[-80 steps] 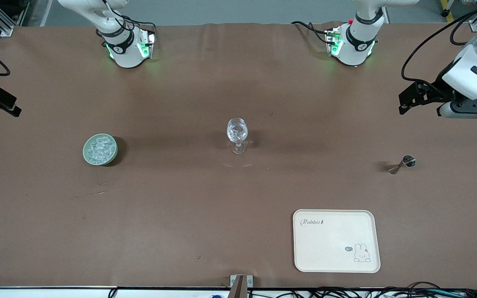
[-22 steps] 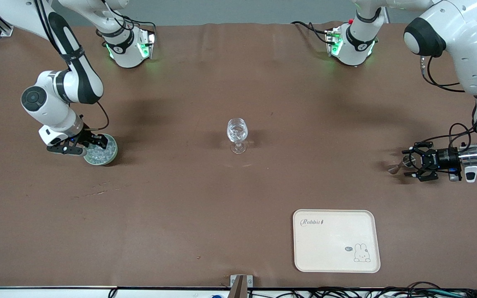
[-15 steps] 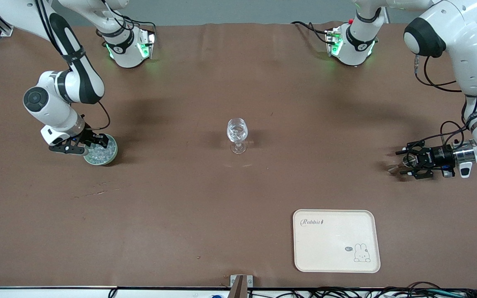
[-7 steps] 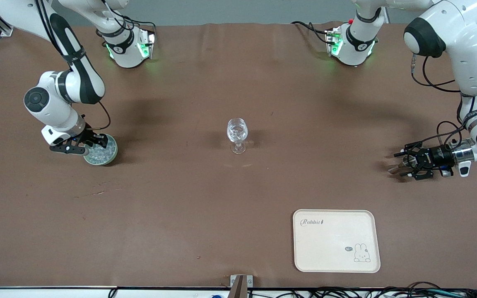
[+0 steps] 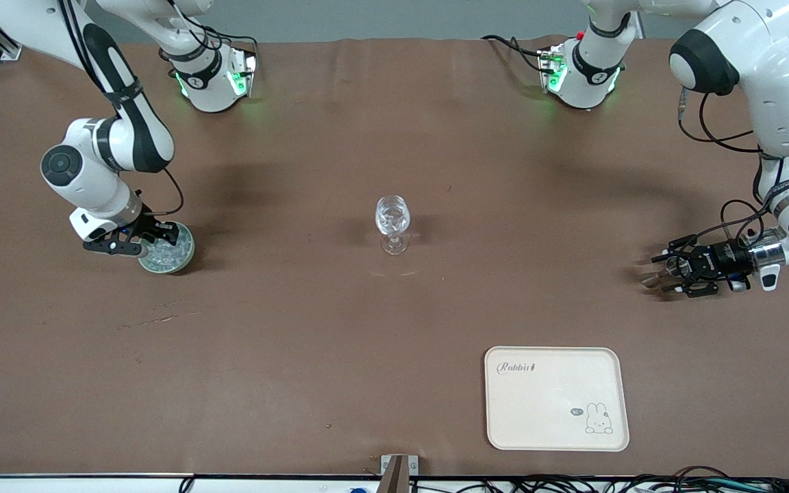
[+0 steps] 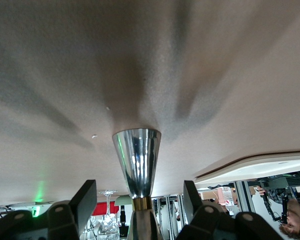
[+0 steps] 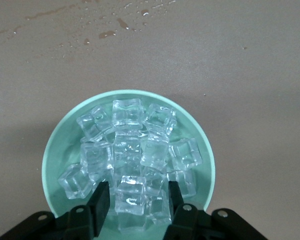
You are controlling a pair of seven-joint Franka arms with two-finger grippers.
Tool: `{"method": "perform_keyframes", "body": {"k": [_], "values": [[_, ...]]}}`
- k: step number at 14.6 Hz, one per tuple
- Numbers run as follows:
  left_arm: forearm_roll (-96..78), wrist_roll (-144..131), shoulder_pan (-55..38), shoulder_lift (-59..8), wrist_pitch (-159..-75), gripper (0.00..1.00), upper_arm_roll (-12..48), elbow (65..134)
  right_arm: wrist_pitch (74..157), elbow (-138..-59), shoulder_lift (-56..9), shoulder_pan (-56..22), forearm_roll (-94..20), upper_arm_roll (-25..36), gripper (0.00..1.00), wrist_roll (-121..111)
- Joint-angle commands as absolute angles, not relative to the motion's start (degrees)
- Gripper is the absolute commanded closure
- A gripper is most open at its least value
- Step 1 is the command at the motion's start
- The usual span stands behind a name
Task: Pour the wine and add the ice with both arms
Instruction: 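Lift the ice cube with the right gripper while the left gripper lifts the jigger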
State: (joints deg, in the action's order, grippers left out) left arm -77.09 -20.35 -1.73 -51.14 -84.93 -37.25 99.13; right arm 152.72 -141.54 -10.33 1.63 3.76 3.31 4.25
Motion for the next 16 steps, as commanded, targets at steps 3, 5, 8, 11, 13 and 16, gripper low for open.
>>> {"method": "perform_keyframes", "body": {"k": [3,5,8,11,13,16], "values": [[-80.07,-20.39,-0.88,-51.94,-81.65,0.25,-37.71,99.23,153.81,-142.29,-10.28,1.67,4.39,3.08,0.55,4.92],[-80.16,-20.22,-0.62,-52.03,-81.39,0.26,-37.71,99.23,153.72,-142.21,-10.2,1.67,4.39,3.08,0.66,4.92],[-80.77,-20.3,-0.62,-52.38,-81.3,0.26,-37.7,99.23,153.28,-142.03,-10.11,1.67,4.31,3.08,0.76,5.01],[-80.86,-20.3,-0.62,-52.38,-81.3,0.26,-37.62,99.23,152.84,-141.86,-10.11,1.5,4.31,2.99,0.84,6.94],[-80.86,-20.3,-0.53,-52.38,-81.21,0.27,-37.27,99.75,151.97,-141.51,-10.02,1.41,4.31,2.99,0.9,7.03],[-81.03,-20.22,-0.53,-52.38,-80.51,0.27,-37.27,100.2,146.02,-137.57,-9.85,1.41,4.31,2.9,0.97,6.77]]}}
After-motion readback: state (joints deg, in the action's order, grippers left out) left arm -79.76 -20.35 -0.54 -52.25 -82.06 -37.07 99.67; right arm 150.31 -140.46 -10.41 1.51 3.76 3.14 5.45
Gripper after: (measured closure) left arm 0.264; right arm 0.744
